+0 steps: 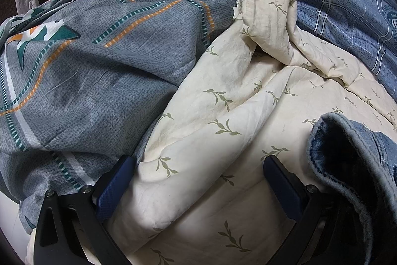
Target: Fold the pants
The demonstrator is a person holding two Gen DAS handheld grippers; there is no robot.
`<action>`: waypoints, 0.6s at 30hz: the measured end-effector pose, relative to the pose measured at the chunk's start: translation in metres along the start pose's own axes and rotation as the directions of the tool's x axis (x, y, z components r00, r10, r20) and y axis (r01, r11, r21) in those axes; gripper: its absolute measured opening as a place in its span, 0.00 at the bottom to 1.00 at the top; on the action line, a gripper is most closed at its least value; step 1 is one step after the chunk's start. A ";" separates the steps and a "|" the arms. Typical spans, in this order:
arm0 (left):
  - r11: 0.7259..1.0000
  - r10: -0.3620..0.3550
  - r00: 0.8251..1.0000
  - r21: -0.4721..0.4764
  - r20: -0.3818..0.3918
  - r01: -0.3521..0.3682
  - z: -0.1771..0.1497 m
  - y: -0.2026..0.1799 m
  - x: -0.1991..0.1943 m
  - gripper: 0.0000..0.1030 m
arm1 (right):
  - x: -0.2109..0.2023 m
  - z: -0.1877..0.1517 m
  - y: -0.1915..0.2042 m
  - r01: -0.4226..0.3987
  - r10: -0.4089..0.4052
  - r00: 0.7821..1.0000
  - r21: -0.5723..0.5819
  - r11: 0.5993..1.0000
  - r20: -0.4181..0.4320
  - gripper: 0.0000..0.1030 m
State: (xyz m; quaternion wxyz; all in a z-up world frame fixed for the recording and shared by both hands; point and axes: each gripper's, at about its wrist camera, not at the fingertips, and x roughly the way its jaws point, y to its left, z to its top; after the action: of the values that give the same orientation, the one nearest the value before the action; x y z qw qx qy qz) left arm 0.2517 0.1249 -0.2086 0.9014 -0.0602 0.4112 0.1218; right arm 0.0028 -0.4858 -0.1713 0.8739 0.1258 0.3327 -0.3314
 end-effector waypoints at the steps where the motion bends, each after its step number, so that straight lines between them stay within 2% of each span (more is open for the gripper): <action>1: 1.000 0.001 1.000 0.001 0.000 -0.001 0.000 0.000 0.000 1.00 | 0.000 0.000 0.000 0.000 0.000 1.000 0.000 1.000 0.000 0.99; 18: 1.000 0.005 1.000 0.002 0.002 -0.005 -0.001 -0.002 -0.001 1.00 | 0.000 0.000 0.000 0.000 0.000 1.000 0.000 1.000 0.000 0.99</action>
State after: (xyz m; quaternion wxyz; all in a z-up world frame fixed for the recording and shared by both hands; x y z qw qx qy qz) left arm 0.2509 0.1225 -0.2084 0.9015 -0.0583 0.4107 0.1235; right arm 0.0030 -0.4855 -0.1714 0.8737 0.1258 0.3327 -0.3317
